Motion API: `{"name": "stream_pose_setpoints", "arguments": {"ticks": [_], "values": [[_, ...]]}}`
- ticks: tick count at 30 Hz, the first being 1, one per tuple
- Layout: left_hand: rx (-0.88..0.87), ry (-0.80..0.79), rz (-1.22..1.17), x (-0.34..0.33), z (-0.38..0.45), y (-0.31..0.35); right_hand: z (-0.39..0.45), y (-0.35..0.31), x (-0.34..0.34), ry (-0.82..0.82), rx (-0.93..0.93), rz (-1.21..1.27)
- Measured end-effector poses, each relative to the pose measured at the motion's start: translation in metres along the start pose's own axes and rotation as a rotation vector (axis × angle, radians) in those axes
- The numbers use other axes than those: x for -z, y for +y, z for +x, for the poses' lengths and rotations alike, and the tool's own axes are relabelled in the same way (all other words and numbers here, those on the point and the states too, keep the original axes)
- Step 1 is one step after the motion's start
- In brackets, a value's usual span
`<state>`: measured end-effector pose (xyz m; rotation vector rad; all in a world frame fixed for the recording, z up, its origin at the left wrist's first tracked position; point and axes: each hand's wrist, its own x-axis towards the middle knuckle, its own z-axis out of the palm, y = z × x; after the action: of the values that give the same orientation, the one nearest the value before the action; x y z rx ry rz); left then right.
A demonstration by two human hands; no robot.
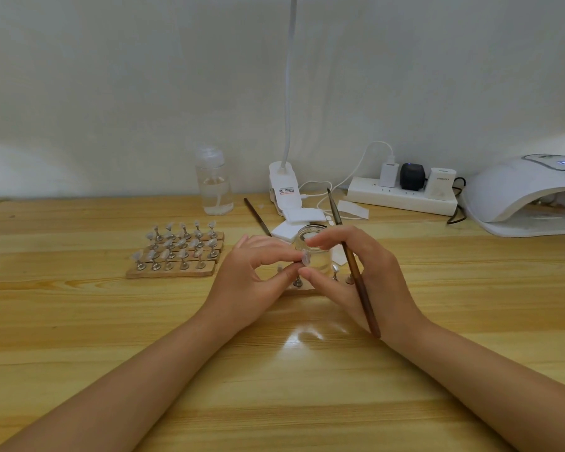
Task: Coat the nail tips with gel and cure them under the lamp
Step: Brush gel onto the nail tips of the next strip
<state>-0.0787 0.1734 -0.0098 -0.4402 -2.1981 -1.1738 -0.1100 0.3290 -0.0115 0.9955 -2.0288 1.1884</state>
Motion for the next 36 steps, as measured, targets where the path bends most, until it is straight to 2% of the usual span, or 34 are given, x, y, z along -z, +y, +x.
{"name": "stream_pose_setpoints", "arguments": {"ticks": [12, 20, 27, 36], "values": [[-0.014, -0.03, 0.021, 0.0, 0.0, 0.002, -0.001, 0.002, 0.002, -0.017, 0.016, 0.019], [0.127, -0.089, 0.059, -0.001, 0.001, -0.007, 0.004, 0.01, 0.011, 0.003, -0.117, 0.077], [0.22, -0.172, 0.04, -0.002, 0.001, -0.016, 0.003, 0.017, 0.013, -0.117, -0.045, -0.05], [0.243, -0.219, 0.005, -0.002, 0.001, -0.014, 0.002, 0.017, 0.01, -0.139, 0.025, -0.132]]}}
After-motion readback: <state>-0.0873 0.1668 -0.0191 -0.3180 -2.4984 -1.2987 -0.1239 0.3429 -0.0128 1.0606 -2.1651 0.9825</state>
